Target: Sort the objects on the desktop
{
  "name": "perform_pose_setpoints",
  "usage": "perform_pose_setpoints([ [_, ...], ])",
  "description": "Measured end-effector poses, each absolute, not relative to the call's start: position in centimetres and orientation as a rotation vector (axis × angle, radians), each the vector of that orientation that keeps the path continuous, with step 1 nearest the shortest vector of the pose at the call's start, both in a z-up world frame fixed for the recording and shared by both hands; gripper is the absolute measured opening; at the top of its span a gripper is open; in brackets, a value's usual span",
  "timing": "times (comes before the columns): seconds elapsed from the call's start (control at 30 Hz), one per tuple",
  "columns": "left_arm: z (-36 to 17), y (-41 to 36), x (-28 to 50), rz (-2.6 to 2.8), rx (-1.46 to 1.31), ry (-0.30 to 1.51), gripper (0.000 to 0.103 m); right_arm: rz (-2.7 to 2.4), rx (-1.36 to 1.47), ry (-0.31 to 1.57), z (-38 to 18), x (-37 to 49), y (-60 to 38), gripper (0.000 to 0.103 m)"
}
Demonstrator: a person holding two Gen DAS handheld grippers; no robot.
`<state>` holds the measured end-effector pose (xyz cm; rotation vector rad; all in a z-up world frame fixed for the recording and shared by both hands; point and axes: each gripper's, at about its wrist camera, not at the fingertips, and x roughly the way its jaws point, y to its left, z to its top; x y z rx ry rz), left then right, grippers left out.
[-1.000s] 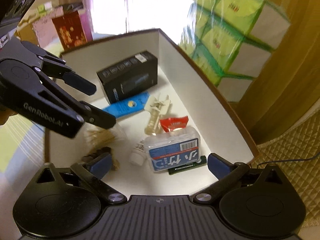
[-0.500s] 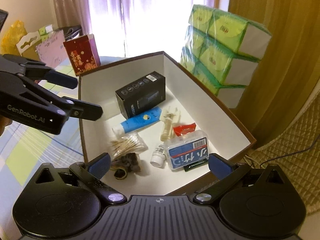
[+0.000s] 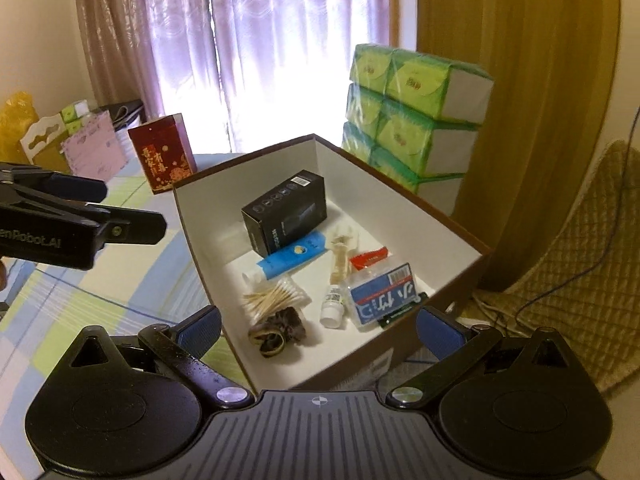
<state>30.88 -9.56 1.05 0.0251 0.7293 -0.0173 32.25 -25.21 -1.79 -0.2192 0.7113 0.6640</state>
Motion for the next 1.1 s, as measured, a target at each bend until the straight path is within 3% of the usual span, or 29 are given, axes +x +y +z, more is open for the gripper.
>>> perform_pose_setpoints([
  [0.2, 1.7, -10.2, 27.8, 0.000, 0.017, 0.704, 0.091, 0.653, -0.204, 0.685, -1.0, 29.6, -26.2, 0.101],
  [0.33, 2.2, -10.8, 25.3, 0.036, 0.008, 0.671, 0.100, 0.653, -0.212, 0.671, -0.7, 27.7, -26.9, 0.101],
  [1.1, 2.3, -13.8, 16.2, 0.141, -0.044, 0.714, 0.101, 0.659, -0.215, 0.638, -1.4, 21.0, -31.2, 0.101],
])
